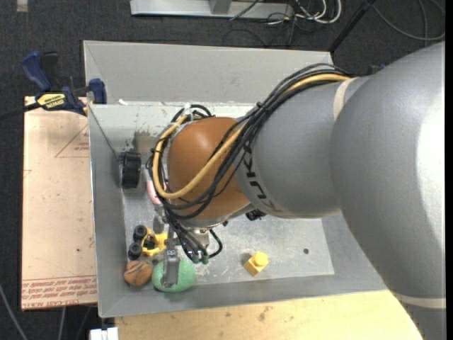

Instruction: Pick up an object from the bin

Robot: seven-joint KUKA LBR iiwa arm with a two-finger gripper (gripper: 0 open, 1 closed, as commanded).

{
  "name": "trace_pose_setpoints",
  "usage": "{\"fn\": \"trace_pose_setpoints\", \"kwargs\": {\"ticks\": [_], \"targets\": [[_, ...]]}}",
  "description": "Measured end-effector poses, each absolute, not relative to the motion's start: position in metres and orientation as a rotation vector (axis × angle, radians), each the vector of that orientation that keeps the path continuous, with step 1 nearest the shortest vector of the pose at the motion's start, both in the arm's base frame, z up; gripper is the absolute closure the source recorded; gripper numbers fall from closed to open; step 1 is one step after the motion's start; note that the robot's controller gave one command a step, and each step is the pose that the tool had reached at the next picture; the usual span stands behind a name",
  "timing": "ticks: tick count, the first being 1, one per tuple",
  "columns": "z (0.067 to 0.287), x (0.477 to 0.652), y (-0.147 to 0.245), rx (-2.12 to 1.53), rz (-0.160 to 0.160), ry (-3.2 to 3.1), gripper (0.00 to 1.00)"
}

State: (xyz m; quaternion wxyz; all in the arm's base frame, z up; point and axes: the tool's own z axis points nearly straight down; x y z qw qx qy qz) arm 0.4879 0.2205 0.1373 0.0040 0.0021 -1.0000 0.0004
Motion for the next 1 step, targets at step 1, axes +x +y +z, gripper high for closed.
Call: {"fn": "trace_pose_setpoints", "kwargs": {"ticks": [1], "targets": [[0.1417,0.4902,0.2194,-0.001,-0.002,-3.141,0.0]]}}
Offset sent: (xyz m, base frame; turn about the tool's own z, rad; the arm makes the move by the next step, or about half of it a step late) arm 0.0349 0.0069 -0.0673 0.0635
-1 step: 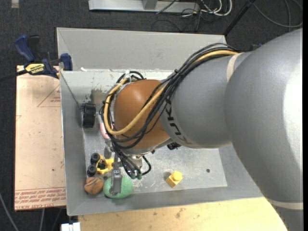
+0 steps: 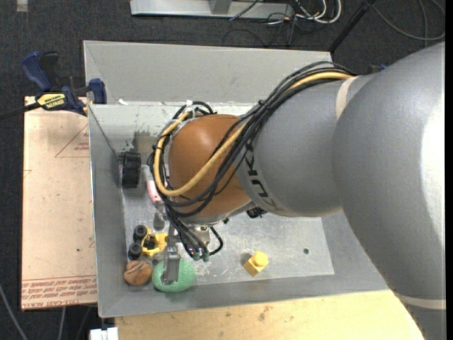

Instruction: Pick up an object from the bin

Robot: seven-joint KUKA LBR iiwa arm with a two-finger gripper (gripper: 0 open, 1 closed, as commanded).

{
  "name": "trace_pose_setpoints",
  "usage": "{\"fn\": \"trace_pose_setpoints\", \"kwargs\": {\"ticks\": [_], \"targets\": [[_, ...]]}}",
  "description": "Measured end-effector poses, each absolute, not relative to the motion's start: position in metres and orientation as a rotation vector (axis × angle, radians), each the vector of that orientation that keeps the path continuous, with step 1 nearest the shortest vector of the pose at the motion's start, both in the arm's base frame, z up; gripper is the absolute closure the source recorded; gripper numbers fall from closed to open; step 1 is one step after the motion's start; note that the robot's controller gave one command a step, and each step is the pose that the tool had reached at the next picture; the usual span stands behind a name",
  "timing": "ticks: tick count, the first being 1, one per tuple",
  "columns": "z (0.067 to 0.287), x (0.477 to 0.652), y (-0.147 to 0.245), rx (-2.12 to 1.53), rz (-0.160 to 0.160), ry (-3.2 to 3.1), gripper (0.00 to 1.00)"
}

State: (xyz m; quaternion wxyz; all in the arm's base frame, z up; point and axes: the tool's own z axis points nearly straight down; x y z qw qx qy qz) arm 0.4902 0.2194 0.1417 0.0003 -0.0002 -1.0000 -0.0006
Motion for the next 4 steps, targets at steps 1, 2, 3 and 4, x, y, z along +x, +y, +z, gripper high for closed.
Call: {"fn": "trace_pose_setpoints", "kwargs": {"ticks": [1,2,3,4], "targets": [[0.07,0.524,0.228,-0.091,-0.005,-3.143,0.0],[0.121,0.53,0.225,-0.02,-0.003,-3.145,0.0],[0.071,0.525,0.229,-0.086,-0.008,-3.144,0.0],[0.069,0.524,0.234,0.412,-0.003,-3.117,0.0]]}}
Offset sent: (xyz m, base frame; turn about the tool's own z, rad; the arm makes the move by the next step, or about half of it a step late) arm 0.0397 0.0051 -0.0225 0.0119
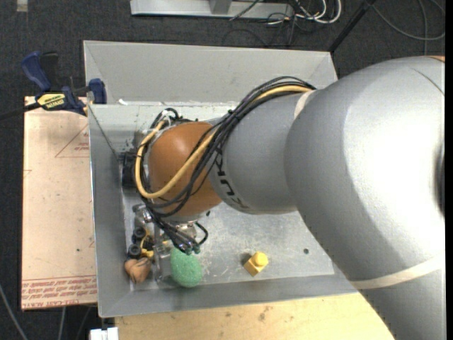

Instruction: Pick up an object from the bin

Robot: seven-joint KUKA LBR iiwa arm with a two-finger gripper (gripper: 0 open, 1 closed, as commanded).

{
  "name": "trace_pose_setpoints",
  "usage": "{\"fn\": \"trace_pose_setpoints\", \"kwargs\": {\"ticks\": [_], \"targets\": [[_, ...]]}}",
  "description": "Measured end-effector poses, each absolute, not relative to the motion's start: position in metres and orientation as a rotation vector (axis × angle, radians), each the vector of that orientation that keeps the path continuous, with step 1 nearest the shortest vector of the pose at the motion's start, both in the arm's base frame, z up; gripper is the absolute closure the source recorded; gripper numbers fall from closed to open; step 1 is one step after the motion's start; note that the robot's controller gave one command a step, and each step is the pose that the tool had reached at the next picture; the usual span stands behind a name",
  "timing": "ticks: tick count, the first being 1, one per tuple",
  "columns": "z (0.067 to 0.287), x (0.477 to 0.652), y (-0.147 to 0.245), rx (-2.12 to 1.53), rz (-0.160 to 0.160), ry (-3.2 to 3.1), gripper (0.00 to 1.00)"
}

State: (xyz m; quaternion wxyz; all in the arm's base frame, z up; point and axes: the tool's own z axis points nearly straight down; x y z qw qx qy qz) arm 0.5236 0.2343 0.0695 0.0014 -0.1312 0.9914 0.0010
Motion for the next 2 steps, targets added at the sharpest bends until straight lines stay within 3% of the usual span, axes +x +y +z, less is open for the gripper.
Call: {"fn": "trace_pose_setpoints", "kwargs": {"ticks": [1,2], "targets": [[0.0716,0.5256,0.229,0.084,0.007,3.138,1.0],[0.0716,0.5258,0.2288,0.084,0.008,3.138,1.0]]}}
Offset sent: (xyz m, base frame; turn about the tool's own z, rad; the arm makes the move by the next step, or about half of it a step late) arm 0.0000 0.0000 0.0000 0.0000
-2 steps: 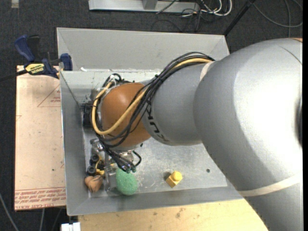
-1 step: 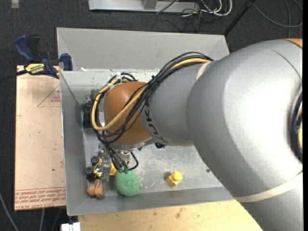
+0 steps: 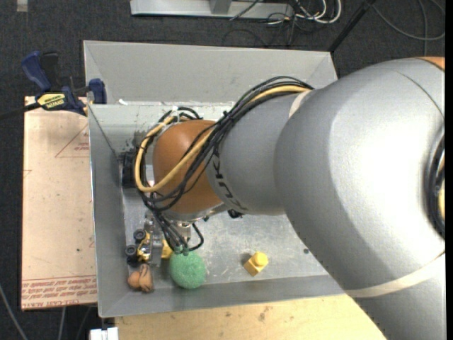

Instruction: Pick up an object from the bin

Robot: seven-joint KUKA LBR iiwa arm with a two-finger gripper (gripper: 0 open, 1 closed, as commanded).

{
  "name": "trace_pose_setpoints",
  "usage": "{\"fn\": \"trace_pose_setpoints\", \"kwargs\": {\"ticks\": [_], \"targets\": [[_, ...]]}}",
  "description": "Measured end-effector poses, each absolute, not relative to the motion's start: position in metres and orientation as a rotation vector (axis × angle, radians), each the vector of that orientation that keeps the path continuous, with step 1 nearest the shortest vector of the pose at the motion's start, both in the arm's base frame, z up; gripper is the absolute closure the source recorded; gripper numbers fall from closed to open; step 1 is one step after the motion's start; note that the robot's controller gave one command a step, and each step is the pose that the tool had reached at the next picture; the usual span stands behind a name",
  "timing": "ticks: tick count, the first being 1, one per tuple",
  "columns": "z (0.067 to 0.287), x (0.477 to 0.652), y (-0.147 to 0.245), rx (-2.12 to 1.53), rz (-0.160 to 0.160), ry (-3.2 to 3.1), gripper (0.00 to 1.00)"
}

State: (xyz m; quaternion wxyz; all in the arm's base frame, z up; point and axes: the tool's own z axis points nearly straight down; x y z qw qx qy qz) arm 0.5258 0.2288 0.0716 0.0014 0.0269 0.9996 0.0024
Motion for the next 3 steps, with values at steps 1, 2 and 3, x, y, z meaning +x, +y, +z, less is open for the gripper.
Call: {"fn": "trace_pose_setpoints", "kwargs": {"ticks": [1,2,3], "targets": [[0.076,0.525,0.228,0.085,0.006,3.141,1.0],[0.096,0.523,0.228,0.085,0.0,3.148,1.0],[0.119,0.525,0.229,0.084,0.005,3.139,1.0]]}}
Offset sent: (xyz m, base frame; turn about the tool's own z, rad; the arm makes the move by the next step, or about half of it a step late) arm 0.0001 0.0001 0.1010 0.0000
